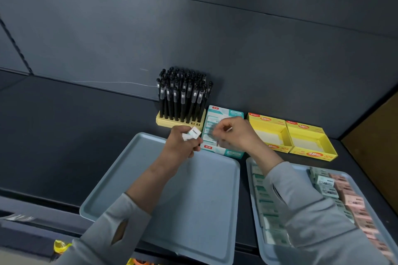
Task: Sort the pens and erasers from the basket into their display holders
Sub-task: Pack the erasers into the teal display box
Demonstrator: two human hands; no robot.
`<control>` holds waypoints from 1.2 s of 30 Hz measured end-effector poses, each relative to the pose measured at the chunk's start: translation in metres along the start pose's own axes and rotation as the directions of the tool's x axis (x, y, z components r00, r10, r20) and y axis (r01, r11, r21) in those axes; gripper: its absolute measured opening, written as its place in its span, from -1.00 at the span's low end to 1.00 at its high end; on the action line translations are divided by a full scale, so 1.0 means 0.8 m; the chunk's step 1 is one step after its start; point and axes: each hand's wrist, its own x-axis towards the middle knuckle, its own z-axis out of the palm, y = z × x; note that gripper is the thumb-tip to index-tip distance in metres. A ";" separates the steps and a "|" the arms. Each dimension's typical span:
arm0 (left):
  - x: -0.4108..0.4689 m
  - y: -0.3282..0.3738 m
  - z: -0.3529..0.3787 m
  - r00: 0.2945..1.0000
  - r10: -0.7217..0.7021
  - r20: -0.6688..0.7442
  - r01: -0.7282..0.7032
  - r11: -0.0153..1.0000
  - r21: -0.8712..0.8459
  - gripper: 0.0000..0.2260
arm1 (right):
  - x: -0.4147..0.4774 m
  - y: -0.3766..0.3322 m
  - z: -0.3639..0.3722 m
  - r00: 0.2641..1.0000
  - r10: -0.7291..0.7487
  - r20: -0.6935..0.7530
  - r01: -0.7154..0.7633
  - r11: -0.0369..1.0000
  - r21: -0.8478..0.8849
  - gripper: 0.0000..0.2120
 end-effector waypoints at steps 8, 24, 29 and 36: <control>-0.004 0.020 0.018 0.992 0.003 0.124 0.000 1.000 -0.023 -0.63 | -0.002 -0.013 -0.022 0.994 -0.018 0.107 -0.038 0.865 0.500 -0.94; -0.001 0.022 -0.001 0.993 -0.031 0.115 0.055 0.976 -0.209 -0.61 | 0.031 0.018 0.006 0.998 -0.060 -0.031 0.048 0.955 -0.293 -0.70; 0.001 0.030 -0.002 0.996 -0.029 0.083 0.034 0.997 -0.066 -0.93 | 0.036 0.019 -0.020 0.998 -0.010 -0.057 -0.008 0.950 -0.311 -0.67; 0.013 0.029 0.005 0.997 -0.076 0.015 0.077 0.989 -0.128 -0.76 | 0.045 0.035 -0.035 0.994 -0.073 -0.077 0.012 0.798 -0.602 -0.70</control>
